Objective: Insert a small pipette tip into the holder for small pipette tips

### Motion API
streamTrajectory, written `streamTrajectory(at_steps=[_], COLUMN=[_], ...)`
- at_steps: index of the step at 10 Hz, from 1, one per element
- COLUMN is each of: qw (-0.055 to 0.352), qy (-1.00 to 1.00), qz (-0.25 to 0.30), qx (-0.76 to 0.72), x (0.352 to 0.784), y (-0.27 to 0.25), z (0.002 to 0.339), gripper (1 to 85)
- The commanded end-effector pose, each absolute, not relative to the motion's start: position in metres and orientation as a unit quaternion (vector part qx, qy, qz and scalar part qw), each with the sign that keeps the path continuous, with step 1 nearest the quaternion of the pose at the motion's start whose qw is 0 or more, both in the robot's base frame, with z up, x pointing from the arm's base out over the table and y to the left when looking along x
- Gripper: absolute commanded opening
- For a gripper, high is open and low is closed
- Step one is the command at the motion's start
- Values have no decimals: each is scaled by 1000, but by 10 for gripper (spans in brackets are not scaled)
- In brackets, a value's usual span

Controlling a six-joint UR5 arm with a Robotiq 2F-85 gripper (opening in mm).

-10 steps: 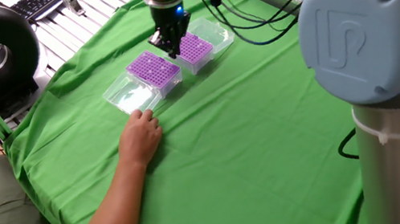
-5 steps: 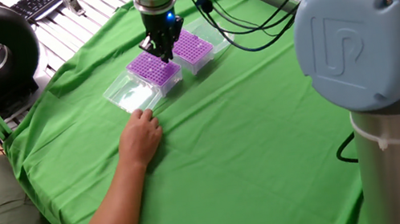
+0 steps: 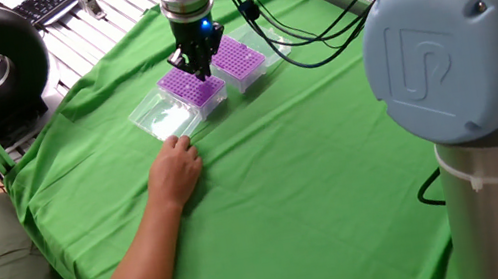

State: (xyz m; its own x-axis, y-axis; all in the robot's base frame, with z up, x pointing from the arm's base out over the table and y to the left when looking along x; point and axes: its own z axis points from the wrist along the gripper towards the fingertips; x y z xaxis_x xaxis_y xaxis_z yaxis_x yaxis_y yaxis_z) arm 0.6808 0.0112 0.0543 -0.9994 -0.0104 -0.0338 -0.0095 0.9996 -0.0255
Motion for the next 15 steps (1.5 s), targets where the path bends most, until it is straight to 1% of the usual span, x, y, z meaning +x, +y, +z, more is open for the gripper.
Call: streamTrajectory(at_steps=[1, 15], qw=[21, 29], qy=[1000, 1000], qz=[-9, -2], qx=[0, 3], x=[683, 684], y=[15, 17], z=[55, 49], gripper=[200, 197])
